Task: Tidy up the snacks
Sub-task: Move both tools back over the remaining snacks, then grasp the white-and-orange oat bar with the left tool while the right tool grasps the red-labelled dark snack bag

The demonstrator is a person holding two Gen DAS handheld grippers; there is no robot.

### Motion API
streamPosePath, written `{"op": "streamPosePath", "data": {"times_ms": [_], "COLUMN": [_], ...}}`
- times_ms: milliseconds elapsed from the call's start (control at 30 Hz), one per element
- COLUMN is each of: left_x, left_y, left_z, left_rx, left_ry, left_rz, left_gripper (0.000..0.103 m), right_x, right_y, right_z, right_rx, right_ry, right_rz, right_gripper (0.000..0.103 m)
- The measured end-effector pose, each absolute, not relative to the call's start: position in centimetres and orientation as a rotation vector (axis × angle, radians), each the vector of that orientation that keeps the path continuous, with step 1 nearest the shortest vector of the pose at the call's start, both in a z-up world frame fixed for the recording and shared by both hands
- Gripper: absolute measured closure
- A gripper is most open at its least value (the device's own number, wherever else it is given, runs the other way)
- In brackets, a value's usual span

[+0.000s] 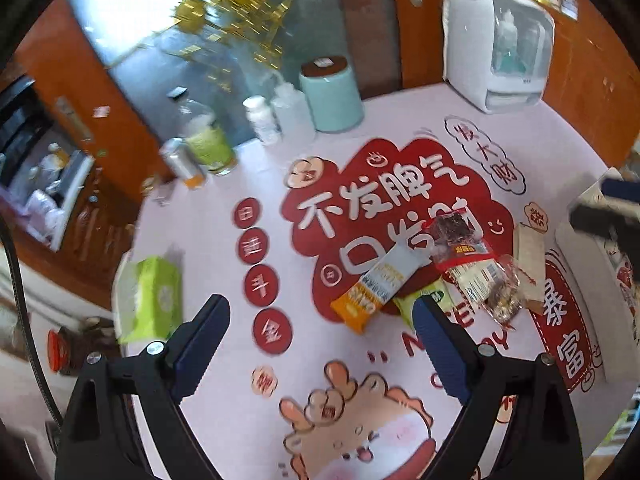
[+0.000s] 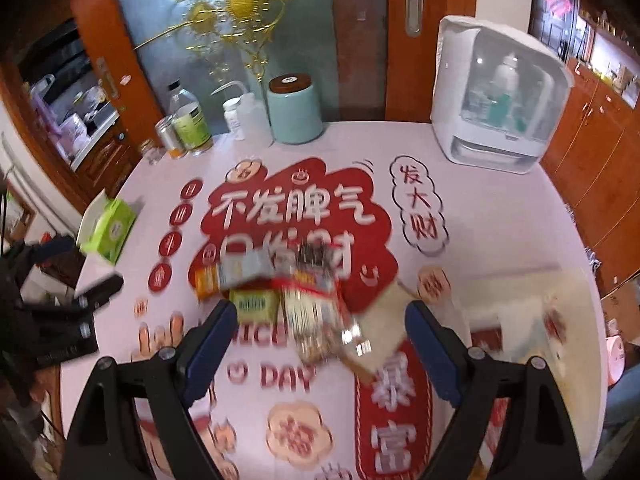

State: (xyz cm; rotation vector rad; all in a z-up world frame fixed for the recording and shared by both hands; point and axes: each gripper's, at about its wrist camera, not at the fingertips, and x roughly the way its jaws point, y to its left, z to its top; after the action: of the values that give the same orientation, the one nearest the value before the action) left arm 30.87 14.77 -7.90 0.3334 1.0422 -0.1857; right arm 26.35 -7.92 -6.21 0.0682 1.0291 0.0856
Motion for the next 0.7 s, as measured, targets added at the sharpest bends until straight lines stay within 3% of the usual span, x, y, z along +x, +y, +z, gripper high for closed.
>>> {"op": "streamPosePath", "data": {"times_ms": [267,567,667,700], "left_x": [36.3,38.0,38.8,39.0], "left_y": [11.0,9.6,10.1,10.2], "left_z": [-15.5,-22.9,-24.5,-24.9], "left_rx": [0.413,0.480,0.450,0.447], "left_ry": [1.157,1.260,1.301,1.310], "left_rz": [-0.330,-0.329,-0.326,-0.322], "left_gripper": [0.011,0.011,0.011,0.011], "right_x": [36.3,40.6,41.1,41.3], "right_y": [-7.5,-6.4,-6.0,-5.9], "right_z": [-11.9,-20.2,-22.0,-22.4], "right_rx": [0.086,0.176,0.185,0.183], "right_ry": [1.161,1.340,1.378,1.389], "right_rz": [0.050,0.094,0.107,0.114], "right_gripper": [0.025,0.029,0.036,0.043]}}
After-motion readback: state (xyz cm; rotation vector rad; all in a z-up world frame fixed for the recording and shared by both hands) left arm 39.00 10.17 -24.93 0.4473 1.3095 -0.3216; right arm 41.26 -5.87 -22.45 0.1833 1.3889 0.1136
